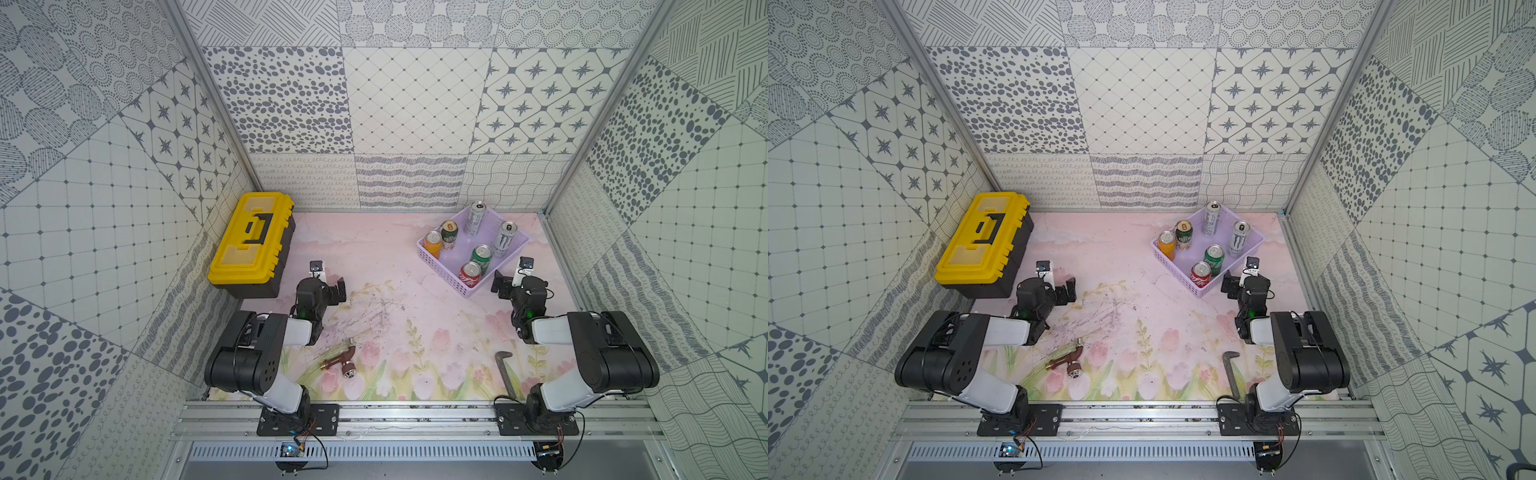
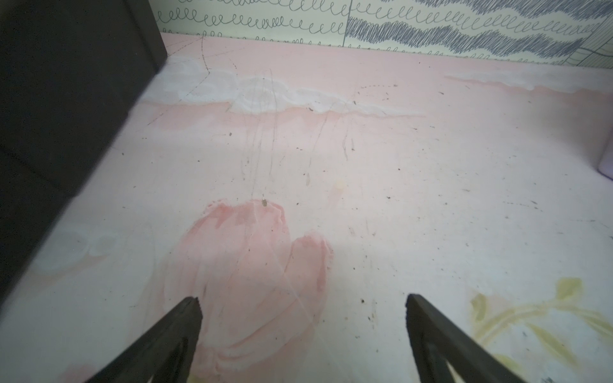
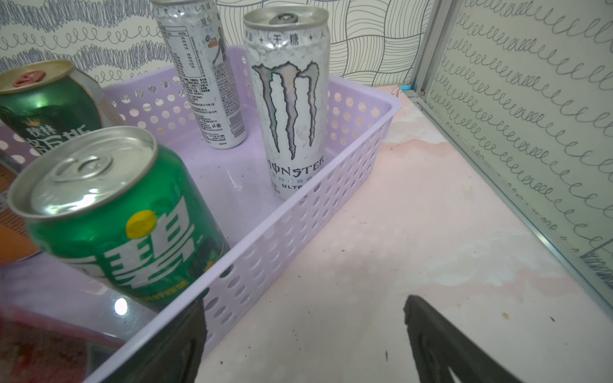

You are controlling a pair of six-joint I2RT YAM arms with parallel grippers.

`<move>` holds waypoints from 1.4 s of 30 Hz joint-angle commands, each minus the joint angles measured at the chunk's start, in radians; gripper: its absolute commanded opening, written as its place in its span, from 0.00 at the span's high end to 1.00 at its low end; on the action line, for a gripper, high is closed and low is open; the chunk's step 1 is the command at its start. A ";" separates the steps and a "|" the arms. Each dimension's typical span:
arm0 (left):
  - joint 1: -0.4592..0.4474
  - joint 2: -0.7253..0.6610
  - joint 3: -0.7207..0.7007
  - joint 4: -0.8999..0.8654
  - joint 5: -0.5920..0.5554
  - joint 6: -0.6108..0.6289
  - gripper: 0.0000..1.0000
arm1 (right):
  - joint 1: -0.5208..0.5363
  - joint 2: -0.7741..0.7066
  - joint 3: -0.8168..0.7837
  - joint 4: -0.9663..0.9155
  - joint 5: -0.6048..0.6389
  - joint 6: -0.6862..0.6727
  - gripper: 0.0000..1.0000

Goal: Take out the drinks from the basket
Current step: Move the basket to the center of the board.

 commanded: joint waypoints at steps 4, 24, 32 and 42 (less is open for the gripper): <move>0.002 -0.081 0.165 -0.305 0.041 0.029 0.00 | -0.005 -0.082 0.086 -0.160 0.013 0.015 0.03; -0.048 -0.166 0.420 -0.411 0.007 -0.327 0.00 | -0.016 -0.268 0.306 -0.708 0.436 0.603 0.03; -0.012 -0.199 0.377 -0.521 -0.069 -0.883 0.00 | -0.083 -0.308 0.304 -0.749 0.293 0.758 0.03; 0.004 -0.145 0.519 -0.666 0.168 -0.859 0.00 | -0.168 -0.175 0.527 -1.032 -0.047 0.720 0.03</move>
